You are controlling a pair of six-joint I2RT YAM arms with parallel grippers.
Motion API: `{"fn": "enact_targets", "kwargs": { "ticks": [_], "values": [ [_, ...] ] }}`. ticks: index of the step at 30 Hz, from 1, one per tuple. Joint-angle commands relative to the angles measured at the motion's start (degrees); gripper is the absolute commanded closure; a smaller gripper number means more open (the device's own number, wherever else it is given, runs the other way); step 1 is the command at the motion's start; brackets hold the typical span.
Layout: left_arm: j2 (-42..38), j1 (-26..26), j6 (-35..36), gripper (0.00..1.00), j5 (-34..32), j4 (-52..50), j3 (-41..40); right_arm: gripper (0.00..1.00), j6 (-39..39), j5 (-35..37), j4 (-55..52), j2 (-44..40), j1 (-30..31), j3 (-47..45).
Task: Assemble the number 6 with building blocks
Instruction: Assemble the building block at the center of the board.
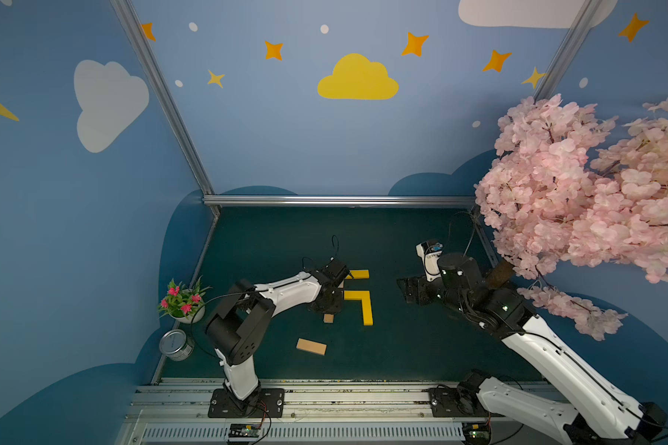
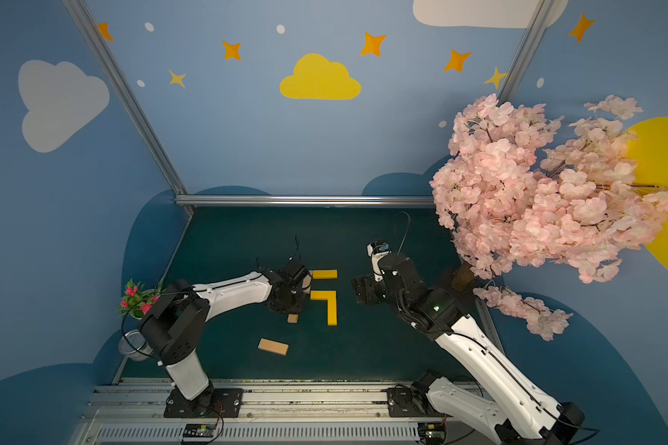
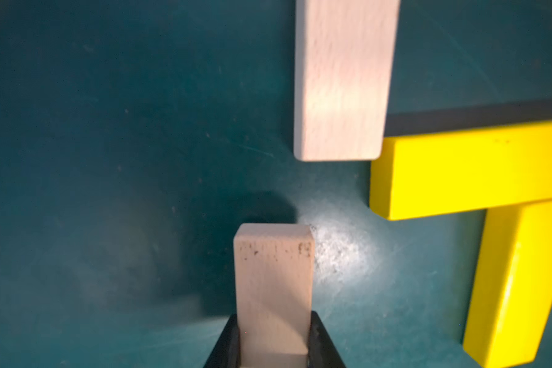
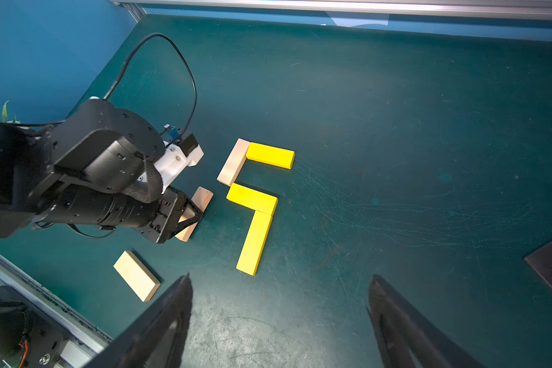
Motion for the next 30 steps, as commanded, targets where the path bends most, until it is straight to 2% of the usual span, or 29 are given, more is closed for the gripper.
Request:
{"fn": "enact_targets", "kwargs": {
  "ticks": [1,30],
  "values": [
    [1.1,-0.3,-3.0,0.71,-0.8,-0.4,1.0,0.13,0.5,0.8,0.5,-1.1,-0.2,-0.9],
    [5.0,-3.7,-5.3,0.72,-3.3,-0.8,5.0,0.13,-1.6,0.8,-0.5,-3.3,-1.3,-1.8]
  ]
}}
